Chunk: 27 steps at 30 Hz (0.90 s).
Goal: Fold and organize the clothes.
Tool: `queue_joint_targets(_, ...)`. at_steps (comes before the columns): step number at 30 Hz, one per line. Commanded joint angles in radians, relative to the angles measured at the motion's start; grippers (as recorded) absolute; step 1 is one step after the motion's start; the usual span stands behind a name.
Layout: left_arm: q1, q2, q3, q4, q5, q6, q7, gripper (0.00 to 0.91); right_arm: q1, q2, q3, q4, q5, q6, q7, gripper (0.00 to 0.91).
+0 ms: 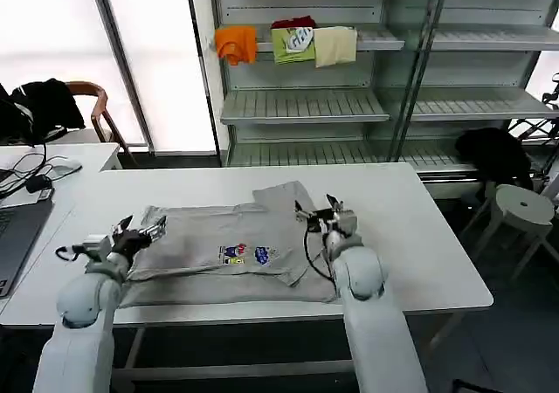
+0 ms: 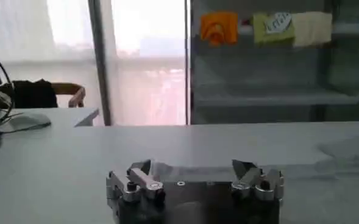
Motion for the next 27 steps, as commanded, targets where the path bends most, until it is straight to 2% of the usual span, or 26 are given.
queue_joint_targets(1,-0.231,-0.002,0.051,0.281,0.09,-0.021,0.034,0.907,0.215,0.049,0.002,-0.384,-0.006,0.119,-0.038,0.907)
queue_joint_targets(4,-0.256,0.0,0.053,0.334,0.13,-0.017,0.051,0.907,0.255,0.049,-0.002,-0.499,-0.002,0.165,-0.027,0.907)
queue_joint_targets(6,-0.265,0.005,0.052,0.355,0.162,-0.014,0.068,0.907,0.269,0.049,-0.004,-0.539,0.015,0.176,-0.041,0.907)
queue_joint_targets(8,-0.271,0.01,0.05,0.37,0.177,-0.002,0.081,0.907,0.275,0.049,-0.004,-0.548,0.062,0.157,-0.045,0.907)
queue_joint_targets(18,-0.278,0.034,0.036,0.403,0.163,0.051,0.096,0.907,0.279,0.049,-0.015,-0.543,0.12,0.119,-0.067,0.907)
queue_joint_targets(25,-0.264,0.047,0.035,0.397,0.146,0.057,0.099,0.907,0.294,0.049,-0.031,-0.588,0.116,0.132,-0.041,0.907)
queue_joint_targets(26,-0.262,0.047,0.035,0.396,0.146,0.057,0.098,0.907,0.295,0.049,-0.032,-0.589,0.116,0.131,-0.037,0.756)
queue_joint_targets(27,-0.262,0.045,0.035,0.398,0.148,0.059,0.097,0.907,0.294,0.049,-0.033,-0.59,0.11,0.13,-0.034,0.655)
